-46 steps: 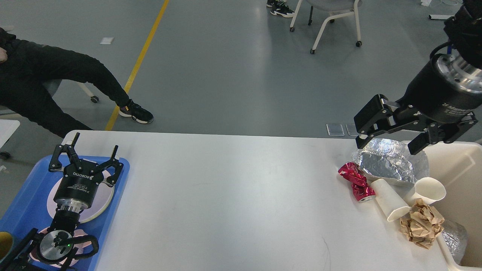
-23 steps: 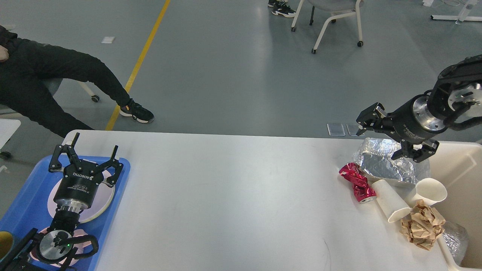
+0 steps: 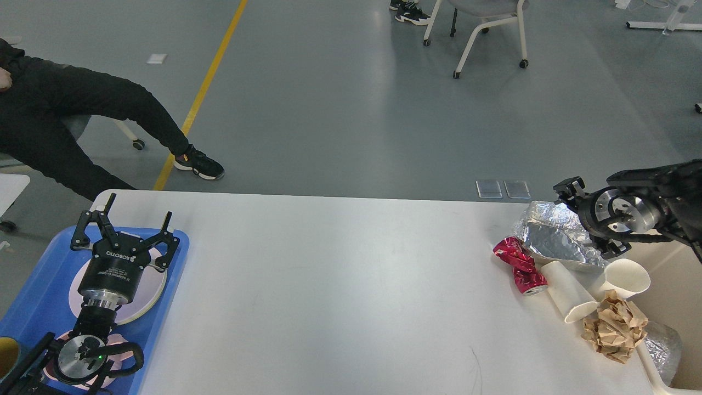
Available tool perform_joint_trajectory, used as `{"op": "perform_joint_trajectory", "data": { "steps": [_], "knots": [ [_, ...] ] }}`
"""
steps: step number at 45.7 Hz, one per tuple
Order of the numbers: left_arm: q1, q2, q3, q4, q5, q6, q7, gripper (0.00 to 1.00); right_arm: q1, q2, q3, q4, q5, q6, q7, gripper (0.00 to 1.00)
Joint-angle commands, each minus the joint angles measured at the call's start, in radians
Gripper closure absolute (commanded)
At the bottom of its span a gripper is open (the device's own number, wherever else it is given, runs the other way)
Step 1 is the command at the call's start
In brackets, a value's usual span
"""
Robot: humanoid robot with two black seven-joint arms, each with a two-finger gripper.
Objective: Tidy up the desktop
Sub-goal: 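Move the open right gripper above the crumpled foil wrapper, then lower the right gripper and close it on the foil wrapper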
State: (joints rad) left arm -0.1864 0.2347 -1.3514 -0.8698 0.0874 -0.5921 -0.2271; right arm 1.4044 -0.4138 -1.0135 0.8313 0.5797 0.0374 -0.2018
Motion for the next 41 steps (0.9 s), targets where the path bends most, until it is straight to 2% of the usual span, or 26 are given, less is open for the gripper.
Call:
{"op": "perform_joint_trajectory", "data": {
  "steps": [1,17,32,41],
  "knots": [
    [0.001,0.0,0.0,0.0,0.0,0.0,0.0,0.04,-0.126,0.035,0.085,-0.125,0.0,-0.014,-0.014,0.0],
    [-0.001,0.0,0.0,0.0,0.0,0.0,0.0,0.04,-0.271,0.099,0.155,-0.314,-0.004,-0.062,-0.018,0.01],
    [-0.001,0.0,0.0,0.0,0.0,0.0,0.0,0.04,-0.306,0.119,0.156,-0.325,-0.012,-0.073,-0.016,0.02],
    [-0.001,0.0,0.0,0.0,0.0,0.0,0.0,0.04,-0.328,0.124,0.159,-0.327,-0.012,-0.117,-0.016,0.03]
  ]
}}
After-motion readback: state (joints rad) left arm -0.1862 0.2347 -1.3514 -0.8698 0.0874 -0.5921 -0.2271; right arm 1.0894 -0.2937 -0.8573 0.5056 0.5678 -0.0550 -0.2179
